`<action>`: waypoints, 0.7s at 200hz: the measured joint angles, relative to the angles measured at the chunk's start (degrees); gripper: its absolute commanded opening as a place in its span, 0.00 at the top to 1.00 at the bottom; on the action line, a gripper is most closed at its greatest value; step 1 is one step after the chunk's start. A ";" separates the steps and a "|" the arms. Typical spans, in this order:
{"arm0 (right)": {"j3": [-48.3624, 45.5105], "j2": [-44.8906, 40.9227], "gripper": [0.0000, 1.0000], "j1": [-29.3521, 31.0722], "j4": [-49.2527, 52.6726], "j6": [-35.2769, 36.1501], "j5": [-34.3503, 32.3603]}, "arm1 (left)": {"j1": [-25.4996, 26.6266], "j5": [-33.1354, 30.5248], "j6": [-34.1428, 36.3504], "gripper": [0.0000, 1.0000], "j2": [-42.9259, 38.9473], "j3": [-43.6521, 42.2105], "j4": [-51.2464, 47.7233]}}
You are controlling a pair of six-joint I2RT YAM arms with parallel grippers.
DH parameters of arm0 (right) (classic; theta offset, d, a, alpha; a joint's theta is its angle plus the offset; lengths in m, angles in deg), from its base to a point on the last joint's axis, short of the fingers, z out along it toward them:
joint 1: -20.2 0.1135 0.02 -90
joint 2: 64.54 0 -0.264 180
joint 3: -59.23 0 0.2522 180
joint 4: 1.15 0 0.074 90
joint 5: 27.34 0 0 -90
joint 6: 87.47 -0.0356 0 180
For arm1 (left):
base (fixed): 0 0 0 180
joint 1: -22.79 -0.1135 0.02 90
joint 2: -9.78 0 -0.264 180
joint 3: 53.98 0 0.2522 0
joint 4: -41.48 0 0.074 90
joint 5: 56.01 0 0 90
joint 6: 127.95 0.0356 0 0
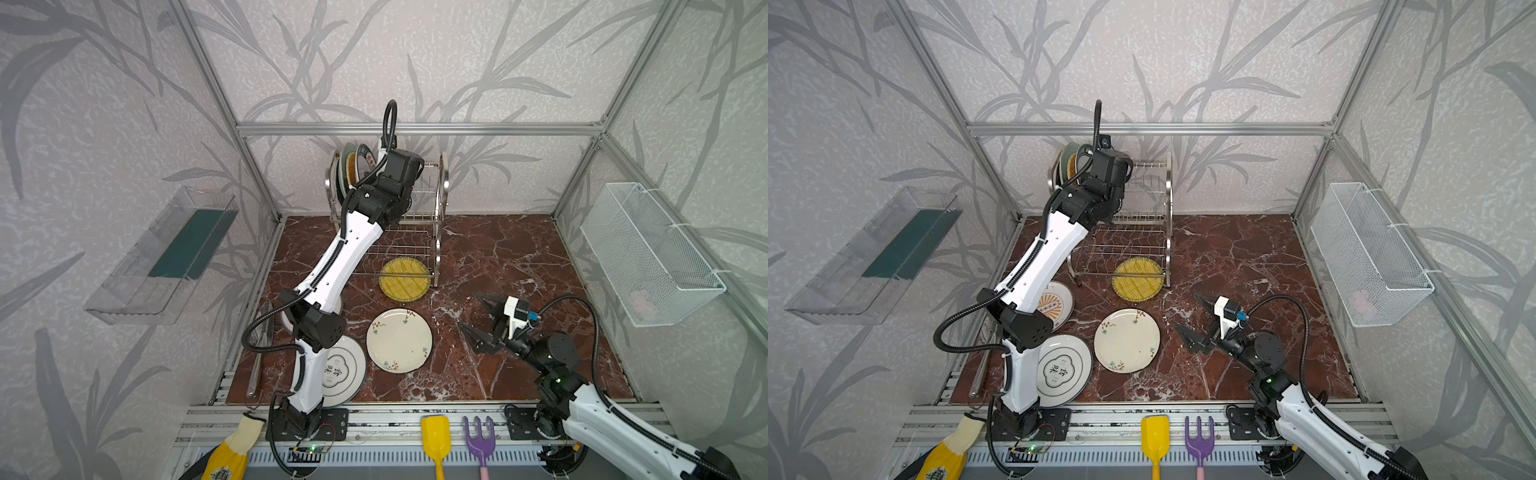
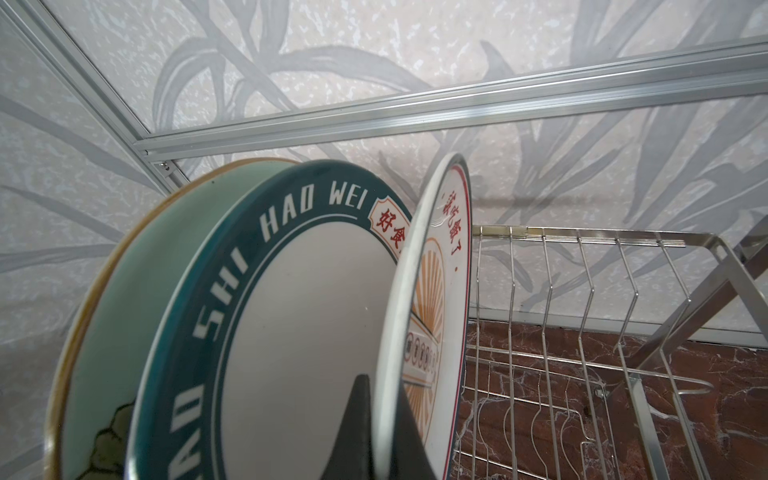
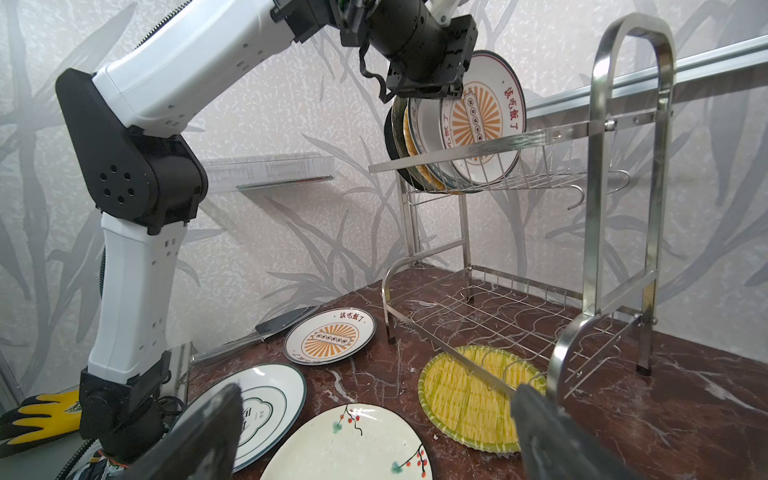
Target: Load the plates into the dish rack
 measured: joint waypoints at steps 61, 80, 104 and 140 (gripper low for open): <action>0.11 -0.02 0.01 0.04 0.68 0.00 -0.39 | 0.63 -0.46 -1.40 0.97 0.00 0.09 -1.18; 0.11 -0.02 0.01 0.04 0.92 0.00 -0.48 | 0.79 -0.72 -1.88 0.95 0.00 0.09 -1.51; 0.11 -0.04 0.01 0.04 1.25 0.00 -0.55 | 0.90 -0.81 -2.40 0.91 0.00 0.07 -1.77; 0.13 -0.07 0.01 0.04 1.49 0.00 -0.57 | 1.01 -0.96 -3.54 0.88 -0.52 -1.25 -1.84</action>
